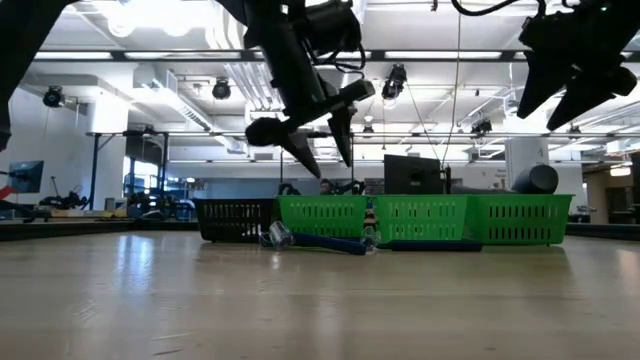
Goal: Pick & Place Travel size toiletries
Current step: Put the blue razor into the middle green basket
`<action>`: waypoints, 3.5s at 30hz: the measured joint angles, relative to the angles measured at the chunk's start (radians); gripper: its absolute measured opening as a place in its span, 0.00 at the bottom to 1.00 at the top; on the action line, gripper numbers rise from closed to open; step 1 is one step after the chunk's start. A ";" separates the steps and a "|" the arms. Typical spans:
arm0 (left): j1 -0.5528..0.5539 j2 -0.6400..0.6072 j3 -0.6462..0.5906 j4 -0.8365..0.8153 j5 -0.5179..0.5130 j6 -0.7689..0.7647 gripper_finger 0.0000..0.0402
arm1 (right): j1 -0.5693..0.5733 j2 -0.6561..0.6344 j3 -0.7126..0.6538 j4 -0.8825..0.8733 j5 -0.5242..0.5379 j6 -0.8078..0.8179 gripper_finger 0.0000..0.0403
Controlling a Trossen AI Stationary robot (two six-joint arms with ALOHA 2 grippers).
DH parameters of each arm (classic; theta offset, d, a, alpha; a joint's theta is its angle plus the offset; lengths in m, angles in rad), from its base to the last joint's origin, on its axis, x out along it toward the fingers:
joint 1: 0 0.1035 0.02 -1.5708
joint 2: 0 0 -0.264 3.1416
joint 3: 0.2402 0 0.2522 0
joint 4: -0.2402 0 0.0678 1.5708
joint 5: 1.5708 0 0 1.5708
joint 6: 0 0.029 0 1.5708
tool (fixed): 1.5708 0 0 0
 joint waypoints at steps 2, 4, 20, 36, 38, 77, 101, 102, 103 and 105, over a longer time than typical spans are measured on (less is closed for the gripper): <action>-0.004 -0.003 -0.004 -0.015 0.024 0.000 0.62 | 0.000 0.000 0.000 0.001 0.003 -0.003 0.91; -0.018 -0.029 -0.006 -0.030 0.055 0.083 0.63 | 0.000 0.001 0.000 0.010 -0.006 -0.038 0.91; -0.286 -0.402 -0.359 -0.167 -0.029 0.451 0.63 | 0.001 0.217 0.012 0.542 -0.591 -0.735 0.91; -0.280 -0.803 -0.690 0.091 -0.004 0.482 0.63 | -0.017 0.846 0.400 0.441 -0.602 -0.759 0.91; -0.280 -0.834 -0.701 0.089 -0.002 0.483 0.63 | -0.021 0.902 0.438 0.421 -0.597 -0.782 0.91; -0.276 -0.952 -0.774 0.149 -0.047 0.469 0.63 | -0.190 0.967 0.308 0.513 -0.651 -0.944 0.28; -0.311 -0.952 -0.774 0.250 -0.071 0.684 0.63 | -0.180 0.824 0.433 0.445 -0.949 -0.745 0.06; -0.324 -0.951 -0.774 0.279 -0.093 0.745 0.63 | -0.189 0.799 0.434 0.455 -0.972 -0.690 0.06; -0.340 -0.948 -0.774 0.308 -0.133 0.816 0.63 | -0.201 0.774 0.434 0.468 -0.988 -0.623 0.06; -0.377 -0.935 -0.774 0.365 -0.237 0.991 0.63 | -0.230 0.738 0.433 0.512 -1.009 -0.491 0.06</action>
